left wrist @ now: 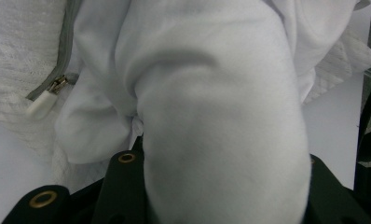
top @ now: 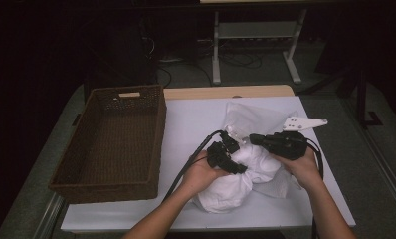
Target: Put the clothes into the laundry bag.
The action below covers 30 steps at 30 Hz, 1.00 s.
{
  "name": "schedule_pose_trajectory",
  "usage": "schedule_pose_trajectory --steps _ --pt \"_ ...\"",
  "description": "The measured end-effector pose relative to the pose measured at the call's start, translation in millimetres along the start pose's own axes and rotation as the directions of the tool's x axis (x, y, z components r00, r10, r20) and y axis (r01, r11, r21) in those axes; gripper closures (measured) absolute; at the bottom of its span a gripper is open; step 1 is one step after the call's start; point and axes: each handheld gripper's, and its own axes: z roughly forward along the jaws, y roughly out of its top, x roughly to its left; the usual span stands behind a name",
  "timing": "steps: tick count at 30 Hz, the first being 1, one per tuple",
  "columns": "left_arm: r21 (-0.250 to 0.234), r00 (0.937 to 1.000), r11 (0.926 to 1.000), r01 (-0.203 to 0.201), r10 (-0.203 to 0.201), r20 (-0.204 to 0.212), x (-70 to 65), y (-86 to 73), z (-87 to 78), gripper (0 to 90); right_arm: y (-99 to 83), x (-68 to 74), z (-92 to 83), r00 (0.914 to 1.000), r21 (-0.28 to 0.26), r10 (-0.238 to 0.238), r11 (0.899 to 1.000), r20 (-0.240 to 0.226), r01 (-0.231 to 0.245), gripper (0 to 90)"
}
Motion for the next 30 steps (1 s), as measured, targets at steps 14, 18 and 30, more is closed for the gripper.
schedule_pose_trajectory --steps 14,18,30 --pt "-0.029 0.9993 0.9991 0.031 -0.032 -0.020 11.0 -2.9 -10.3 57.4 1.1 3.1 -3.0 0.9997 0.002 -0.022 1.000 0.011 0.022 89.1" --pt "-0.046 0.9978 0.9981 0.041 -0.044 -0.049 17.3 -4.5 -19.2 57.4 1.2 3.1 -4.0 0.9998 -0.003 -0.020 1.000 0.009 0.020 89.1" --pt "-0.062 0.9911 0.9952 0.076 -0.082 -0.105 27.3 -7.0 -15.4 57.3 1.6 7.8 4.5 0.9998 0.006 -0.022 1.000 0.004 0.022 88.8"
